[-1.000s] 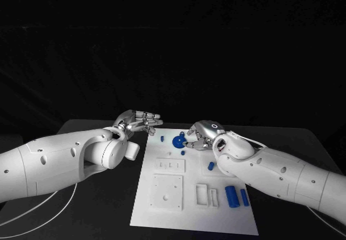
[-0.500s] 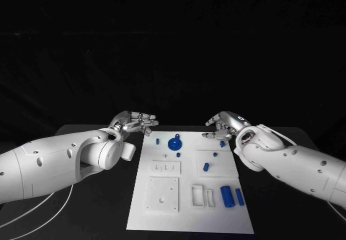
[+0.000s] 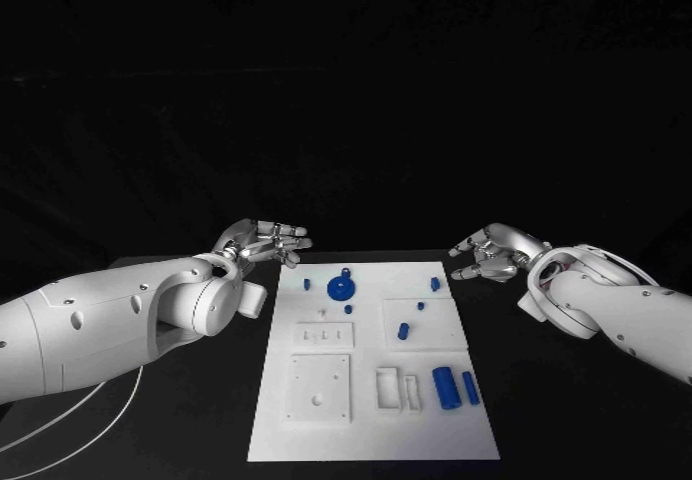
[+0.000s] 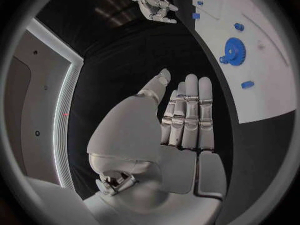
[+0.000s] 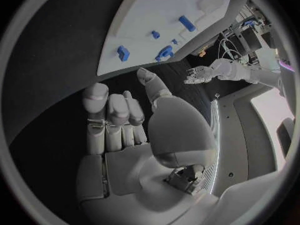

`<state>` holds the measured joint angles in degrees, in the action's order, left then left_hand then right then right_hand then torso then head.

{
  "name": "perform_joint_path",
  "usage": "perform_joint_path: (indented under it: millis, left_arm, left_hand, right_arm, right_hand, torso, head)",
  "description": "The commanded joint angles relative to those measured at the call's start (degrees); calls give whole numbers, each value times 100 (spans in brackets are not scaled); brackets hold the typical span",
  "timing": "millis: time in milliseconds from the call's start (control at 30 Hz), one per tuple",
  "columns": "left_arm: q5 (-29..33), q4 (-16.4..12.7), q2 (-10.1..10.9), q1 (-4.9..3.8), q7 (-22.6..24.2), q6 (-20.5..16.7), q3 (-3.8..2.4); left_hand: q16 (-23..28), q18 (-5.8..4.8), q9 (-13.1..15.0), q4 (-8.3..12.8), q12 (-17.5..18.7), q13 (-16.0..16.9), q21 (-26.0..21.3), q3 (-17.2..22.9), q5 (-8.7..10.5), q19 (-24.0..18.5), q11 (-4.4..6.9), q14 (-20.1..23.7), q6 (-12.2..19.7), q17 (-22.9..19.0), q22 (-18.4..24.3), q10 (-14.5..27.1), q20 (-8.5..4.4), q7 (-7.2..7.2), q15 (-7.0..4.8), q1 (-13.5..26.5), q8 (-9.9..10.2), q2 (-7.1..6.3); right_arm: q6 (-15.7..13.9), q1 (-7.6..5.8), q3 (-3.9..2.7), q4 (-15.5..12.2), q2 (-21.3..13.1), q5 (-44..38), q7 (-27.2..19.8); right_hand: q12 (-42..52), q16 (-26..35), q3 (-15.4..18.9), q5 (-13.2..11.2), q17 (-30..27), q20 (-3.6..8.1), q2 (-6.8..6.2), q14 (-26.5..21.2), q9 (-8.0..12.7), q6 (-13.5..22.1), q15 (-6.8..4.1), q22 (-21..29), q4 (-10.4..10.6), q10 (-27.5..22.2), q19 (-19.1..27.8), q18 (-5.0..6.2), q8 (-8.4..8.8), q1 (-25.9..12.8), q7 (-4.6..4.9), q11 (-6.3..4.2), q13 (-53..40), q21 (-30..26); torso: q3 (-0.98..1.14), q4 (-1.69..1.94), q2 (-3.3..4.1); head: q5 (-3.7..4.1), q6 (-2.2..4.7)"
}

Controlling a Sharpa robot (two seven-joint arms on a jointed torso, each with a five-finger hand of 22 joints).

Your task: Assemble the parts on the task board

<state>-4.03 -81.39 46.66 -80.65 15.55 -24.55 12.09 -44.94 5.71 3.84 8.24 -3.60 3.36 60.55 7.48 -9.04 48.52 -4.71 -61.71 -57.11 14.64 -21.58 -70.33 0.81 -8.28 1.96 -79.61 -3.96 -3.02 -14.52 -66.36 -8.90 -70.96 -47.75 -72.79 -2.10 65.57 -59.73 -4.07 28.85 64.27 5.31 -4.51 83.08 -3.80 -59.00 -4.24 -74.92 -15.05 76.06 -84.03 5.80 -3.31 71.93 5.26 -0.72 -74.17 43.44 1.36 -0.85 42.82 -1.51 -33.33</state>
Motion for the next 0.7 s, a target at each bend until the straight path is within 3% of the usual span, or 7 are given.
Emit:
perform_joint_path:
  millis: [33,100,200,267,367,500,700]
  left_arm:
    - [-45,2,0,14,127,144,-3]
    - [-46,2,1,22,137,163,-3]
    - [-47,0,1,34,152,192,-4]
    - [-48,-2,1,38,156,202,-4]
    - [-49,-12,2,48,163,224,-4]
    - [-50,-28,-1,58,167,249,-4]
    - [-52,-62,-4,65,163,266,-4]
  left_hand:
    - [46,18,0,2,8,6,-39,34,-23,-21,-11,17,5,-6,10,-37,-18,35,-30,36,11,27]
    - [54,17,-1,13,13,5,-43,41,-26,-22,-40,15,15,-5,15,68,-16,31,-19,42,12,18]
    - [56,36,1,32,15,5,-37,40,-27,-15,-105,2,22,-3,18,327,4,18,4,46,9,0]
    - [55,48,1,39,17,4,-31,33,-27,-13,-125,-4,27,-2,18,413,14,14,12,46,8,-4]
    - [57,64,1,56,17,5,-19,10,-29,-10,-141,-9,37,-3,18,511,26,16,17,36,7,-4]
    - [60,71,2,65,16,5,-10,-15,-26,-15,-146,-13,41,-3,19,541,32,16,17,29,6,6]
    - [55,76,1,77,19,5,6,-52,-27,-14,-155,-21,50,0,22,582,34,9,20,21,7,19]
  right_arm:
    - [451,55,-1,154,8,273,-418]
    - [482,99,-2,285,46,278,-465]
    - [483,164,-2,473,128,249,-519]
    - [472,187,-2,533,161,230,-527]
    - [420,227,-2,633,234,190,-495]
    - [312,250,-1,728,321,171,-416]
    - [-35,284,-1,908,506,165,-276]
  right_hand:
    - [-43,51,-14,8,-3,40,36,-24,1,-19,-40,-440,-87,-35,-263,-41,-27,-1,-10,-17,11,-54]
    - [-58,63,-31,-9,-9,43,35,-33,2,-6,-45,-440,-105,-48,-259,-45,-25,29,-19,-28,18,-76]
    - [-62,65,-72,-35,-4,60,39,-36,1,16,-65,-446,-110,-56,-254,-61,-27,85,-35,-58,18,-96]
    - [-60,68,-109,-53,-3,74,35,-36,1,16,-77,-455,-105,-55,-257,-75,-28,94,-44,-71,15,-94]
    - [-49,53,-155,-66,14,92,19,-25,0,2,-90,-463,-100,-44,-266,-86,-28,74,-60,-89,7,-96]
    - [-16,15,-244,-94,57,107,1,-2,1,-35,-102,-472,-99,-10,-286,-95,-27,25,-71,-99,-16,-79]
    - [28,-15,-460,-75,103,99,-25,28,-3,-144,-90,-475,-90,32,-303,-77,-28,-80,-56,-69,-48,-43]
  torso:
    - [56,-35,1]
    - [69,-41,5]
    - [52,-29,5]
    - [61,-29,9]
    - [51,-15,13]
    - [59,-14,18]
    - [52,-13,20]
  head:
    - [-11,-20]
    - [-20,-22]
    - [-15,-30]
    - [-17,-36]
    - [-5,-53]
    - [9,-50]
    - [17,-58]
